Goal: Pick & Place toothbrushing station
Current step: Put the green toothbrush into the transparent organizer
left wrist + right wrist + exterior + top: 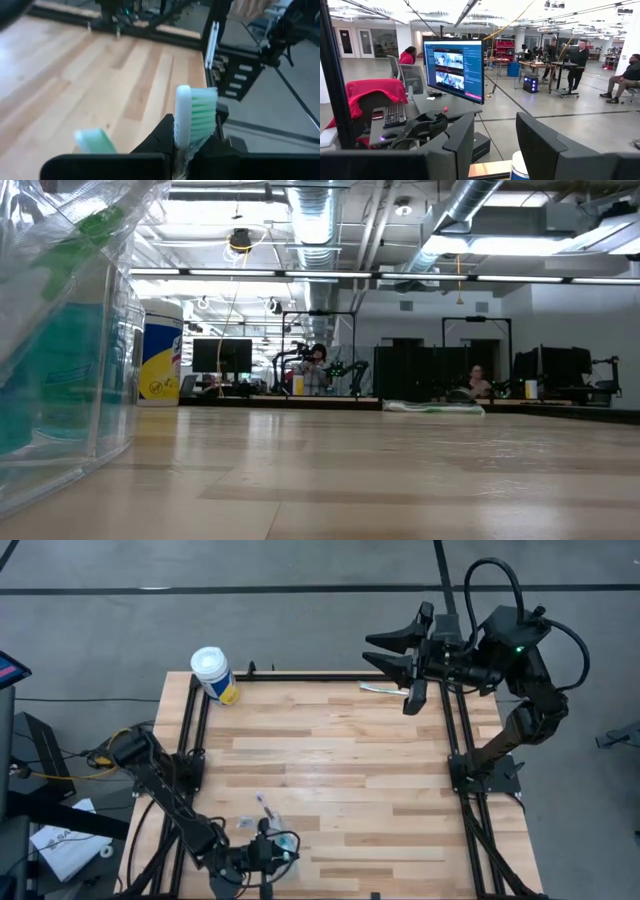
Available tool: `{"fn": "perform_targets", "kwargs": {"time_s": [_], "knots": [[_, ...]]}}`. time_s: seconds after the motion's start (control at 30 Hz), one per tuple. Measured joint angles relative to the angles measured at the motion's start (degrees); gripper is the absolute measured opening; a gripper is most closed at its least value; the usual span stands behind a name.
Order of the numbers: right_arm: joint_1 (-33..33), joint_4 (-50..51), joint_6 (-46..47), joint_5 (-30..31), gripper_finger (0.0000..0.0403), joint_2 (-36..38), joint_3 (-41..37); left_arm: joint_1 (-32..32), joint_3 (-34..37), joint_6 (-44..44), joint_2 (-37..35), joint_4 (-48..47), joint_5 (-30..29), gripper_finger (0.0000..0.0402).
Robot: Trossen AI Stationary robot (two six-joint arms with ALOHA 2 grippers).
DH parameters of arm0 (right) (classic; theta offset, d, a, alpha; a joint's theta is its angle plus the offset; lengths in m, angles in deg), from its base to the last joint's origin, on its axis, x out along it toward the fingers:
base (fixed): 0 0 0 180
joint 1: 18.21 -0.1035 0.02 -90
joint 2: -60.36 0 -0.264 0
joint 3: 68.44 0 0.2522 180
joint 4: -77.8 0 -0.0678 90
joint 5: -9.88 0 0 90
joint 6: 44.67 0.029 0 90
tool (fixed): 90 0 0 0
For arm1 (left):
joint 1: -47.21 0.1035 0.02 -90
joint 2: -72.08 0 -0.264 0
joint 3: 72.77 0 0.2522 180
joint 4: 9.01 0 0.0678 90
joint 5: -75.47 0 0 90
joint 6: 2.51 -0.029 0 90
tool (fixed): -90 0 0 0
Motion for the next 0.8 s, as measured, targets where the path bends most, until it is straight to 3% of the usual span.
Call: {"fn": "perform_targets", "kwargs": {"time_s": [0.47,0.63,0.8], "knots": [[-0.8,0.0,1.4,-0.2,0.0134,0.0,0.0,0.0,0.0,7.1,4.9,0.9,9.0,0.0017],[-1.5,-0.1,1.1,-0.2,0.0133,0.0,0.0,0.5,0.0,7.2,4.9,1.2,11.2,0.0064],[-1.8,-0.3,1.0,-0.2,0.0134,0.0,0.0,0.7,0.0,7.0,4.9,3.5,11.2,0.0142]]}}
